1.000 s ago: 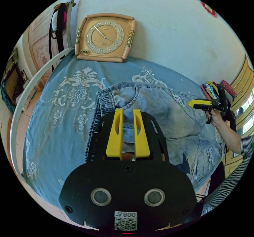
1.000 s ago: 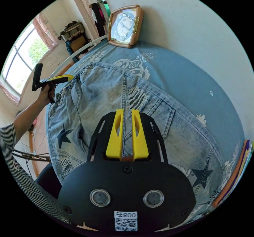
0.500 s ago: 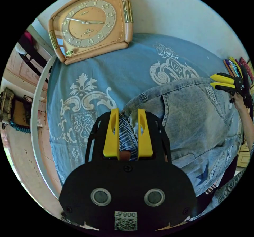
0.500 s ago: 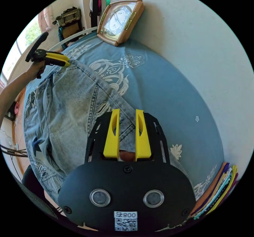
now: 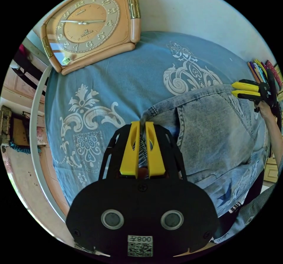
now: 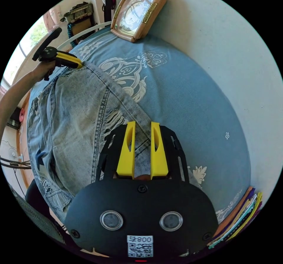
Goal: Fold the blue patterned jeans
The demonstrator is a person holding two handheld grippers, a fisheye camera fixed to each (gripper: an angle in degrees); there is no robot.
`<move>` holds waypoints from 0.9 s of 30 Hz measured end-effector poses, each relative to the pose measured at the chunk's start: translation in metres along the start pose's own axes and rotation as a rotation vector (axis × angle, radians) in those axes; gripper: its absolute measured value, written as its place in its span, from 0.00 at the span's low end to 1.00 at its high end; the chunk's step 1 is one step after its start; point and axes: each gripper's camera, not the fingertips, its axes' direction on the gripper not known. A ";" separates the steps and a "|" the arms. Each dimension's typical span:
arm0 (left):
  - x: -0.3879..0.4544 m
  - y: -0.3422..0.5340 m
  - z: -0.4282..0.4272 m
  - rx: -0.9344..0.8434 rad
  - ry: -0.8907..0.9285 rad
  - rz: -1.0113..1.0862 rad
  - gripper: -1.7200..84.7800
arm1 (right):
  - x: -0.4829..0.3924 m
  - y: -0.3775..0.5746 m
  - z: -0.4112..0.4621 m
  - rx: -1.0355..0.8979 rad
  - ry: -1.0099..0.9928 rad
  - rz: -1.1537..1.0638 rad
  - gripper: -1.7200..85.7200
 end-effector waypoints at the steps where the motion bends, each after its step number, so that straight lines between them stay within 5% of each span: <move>1: 0.002 -0.001 -0.003 0.002 -0.017 -0.014 0.05 | 0.002 0.003 -0.002 0.013 -0.009 0.019 0.11; 27: 0.019 0.071 -0.138 0.149 -0.034 -0.052 0.04 | -0.024 0.075 -0.134 0.093 -0.034 0.113 0.03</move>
